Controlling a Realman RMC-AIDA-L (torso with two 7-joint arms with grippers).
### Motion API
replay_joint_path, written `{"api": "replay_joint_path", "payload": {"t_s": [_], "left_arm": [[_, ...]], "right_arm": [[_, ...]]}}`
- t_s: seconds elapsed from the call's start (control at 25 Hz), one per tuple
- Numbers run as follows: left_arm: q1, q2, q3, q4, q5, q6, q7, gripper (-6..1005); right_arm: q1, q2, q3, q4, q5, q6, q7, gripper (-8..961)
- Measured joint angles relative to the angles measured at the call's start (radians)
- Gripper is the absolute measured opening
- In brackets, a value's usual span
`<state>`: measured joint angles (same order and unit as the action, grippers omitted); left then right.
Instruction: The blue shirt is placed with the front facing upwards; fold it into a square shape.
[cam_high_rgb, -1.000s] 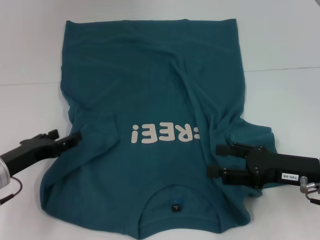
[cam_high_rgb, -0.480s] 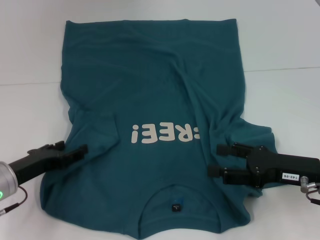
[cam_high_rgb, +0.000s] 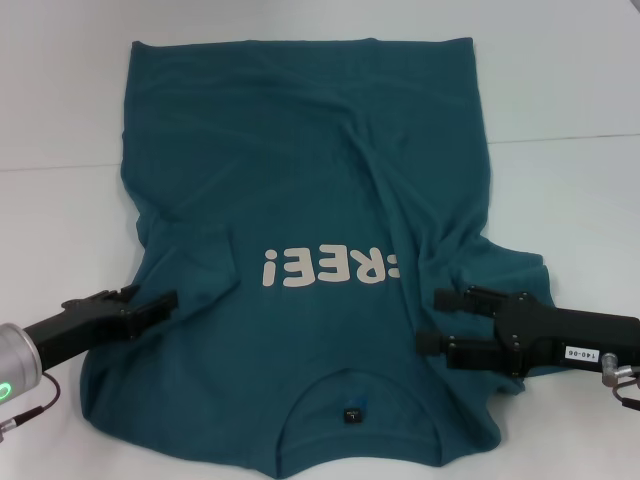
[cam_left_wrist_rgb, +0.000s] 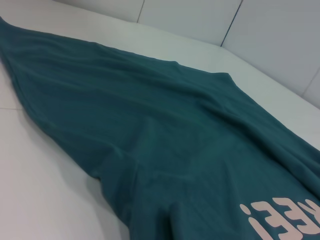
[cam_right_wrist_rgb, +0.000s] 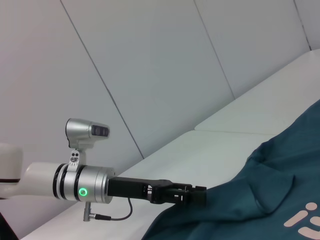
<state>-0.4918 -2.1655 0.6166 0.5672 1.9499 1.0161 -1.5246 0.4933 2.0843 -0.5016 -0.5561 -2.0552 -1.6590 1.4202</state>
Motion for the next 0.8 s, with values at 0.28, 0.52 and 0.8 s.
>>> {"api": "replay_joint_path", "payload": {"t_s": [0.28, 0.52, 0.8], "left_arm": [[-0.004, -0.001, 0.0, 0.001, 0.003, -0.005, -0.001, 452], [-0.005, 0.0, 0.001, 0.003, 0.005, -0.004, -0.003, 302], [-0.007, 0.0, 0.003, 0.005, 0.006, 0.008, -0.004, 138]], "right_arm": [[-0.003, 0.0, 0.0, 0.001, 0.0, -0.001, -0.004, 824], [-0.006, 0.0, 0.003, 0.001, 0.0, -0.005, -0.005, 822], [-0.006, 0.0, 0.001, 0.001, 0.0, -0.007, -0.006, 820]]}}
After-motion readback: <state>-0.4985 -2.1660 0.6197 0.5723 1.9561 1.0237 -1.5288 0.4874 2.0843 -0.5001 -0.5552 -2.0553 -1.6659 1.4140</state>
